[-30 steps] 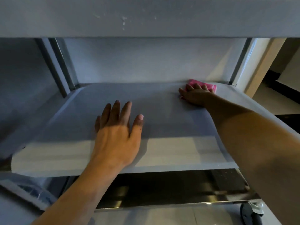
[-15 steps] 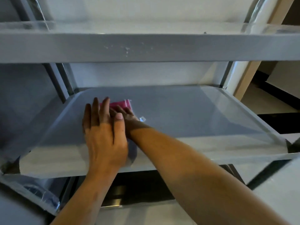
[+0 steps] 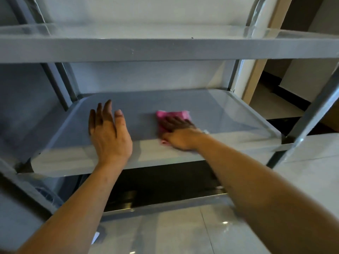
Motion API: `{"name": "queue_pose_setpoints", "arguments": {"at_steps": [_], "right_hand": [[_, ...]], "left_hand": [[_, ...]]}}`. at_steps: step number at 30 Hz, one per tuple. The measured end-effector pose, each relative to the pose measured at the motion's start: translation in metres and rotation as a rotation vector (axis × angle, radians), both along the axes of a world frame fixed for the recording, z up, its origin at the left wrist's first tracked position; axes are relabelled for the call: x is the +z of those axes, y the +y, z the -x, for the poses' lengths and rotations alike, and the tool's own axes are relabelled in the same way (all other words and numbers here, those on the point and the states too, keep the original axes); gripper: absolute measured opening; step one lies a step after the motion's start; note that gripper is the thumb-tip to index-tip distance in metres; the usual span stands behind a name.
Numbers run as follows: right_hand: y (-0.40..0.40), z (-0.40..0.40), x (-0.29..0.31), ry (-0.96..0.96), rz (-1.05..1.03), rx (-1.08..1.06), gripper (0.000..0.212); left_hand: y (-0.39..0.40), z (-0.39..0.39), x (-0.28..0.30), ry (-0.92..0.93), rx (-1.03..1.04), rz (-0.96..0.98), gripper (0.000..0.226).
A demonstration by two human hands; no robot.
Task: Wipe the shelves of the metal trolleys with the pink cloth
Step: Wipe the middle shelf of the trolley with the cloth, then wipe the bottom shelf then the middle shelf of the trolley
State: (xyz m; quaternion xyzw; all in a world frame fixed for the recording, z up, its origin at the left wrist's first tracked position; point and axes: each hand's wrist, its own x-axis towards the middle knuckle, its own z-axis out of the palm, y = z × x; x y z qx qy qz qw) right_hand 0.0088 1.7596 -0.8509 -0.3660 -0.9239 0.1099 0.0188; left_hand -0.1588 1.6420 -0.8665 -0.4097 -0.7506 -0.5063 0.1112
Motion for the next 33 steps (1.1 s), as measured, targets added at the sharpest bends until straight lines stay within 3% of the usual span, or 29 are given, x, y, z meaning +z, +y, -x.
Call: {"name": "queue_pose_setpoints", "arguments": {"at_steps": [3, 5, 8, 10, 12, 15, 18, 20, 25, 30, 33], "right_hand": [[0.044, -0.083, -0.004, -0.040, -0.029, -0.250, 0.067], [0.064, -0.139, -0.007, -0.178, -0.052, -0.363, 0.067], [0.071, -0.186, -0.008, -0.437, -0.128, -0.378, 0.064], [0.059, -0.188, -0.009, -0.427, -0.132, -0.378, 0.061], [0.034, -0.172, -0.014, -0.280, -0.144, -0.393, 0.057], [-0.017, -0.133, -0.021, 0.156, -0.158, -0.423, 0.053], [-0.072, -0.087, -0.031, 0.428, -0.116, -0.348, 0.052], [-0.105, -0.067, -0.032, 0.627, 0.018, -0.318, 0.047], [-0.138, -0.055, -0.016, 0.996, 0.671, -0.259, 0.039], [-0.140, -0.047, -0.026, 1.047, 1.247, -0.498, 0.048], [-0.141, -0.039, -0.043, 1.010, 1.427, -0.605, 0.050]], "left_hand": [[0.000, 0.000, 0.001, -0.013, 0.006, 0.000, 0.070], [0.002, 0.000, 0.000, 0.008, -0.008, 0.020, 0.072], [0.002, 0.000, 0.000, 0.057, -0.030, 0.033, 0.072], [0.001, -0.001, -0.001, 0.082, -0.035, 0.036, 0.073], [0.000, -0.002, 0.000, 0.096, -0.033, 0.037, 0.073], [-0.002, -0.002, 0.000, 0.097, -0.047, 0.037, 0.074], [-0.003, -0.004, 0.002, 0.101, -0.081, 0.020, 0.071], [-0.004, -0.005, 0.005, 0.099, -0.114, -0.005, 0.068], [-0.023, -0.013, 0.007, 0.106, -0.216, -0.106, 0.061], [-0.057, -0.026, 0.001, 0.245, -0.311, -0.260, 0.051], [-0.079, -0.019, -0.006, 0.386, -0.345, -0.347, 0.047]]}}
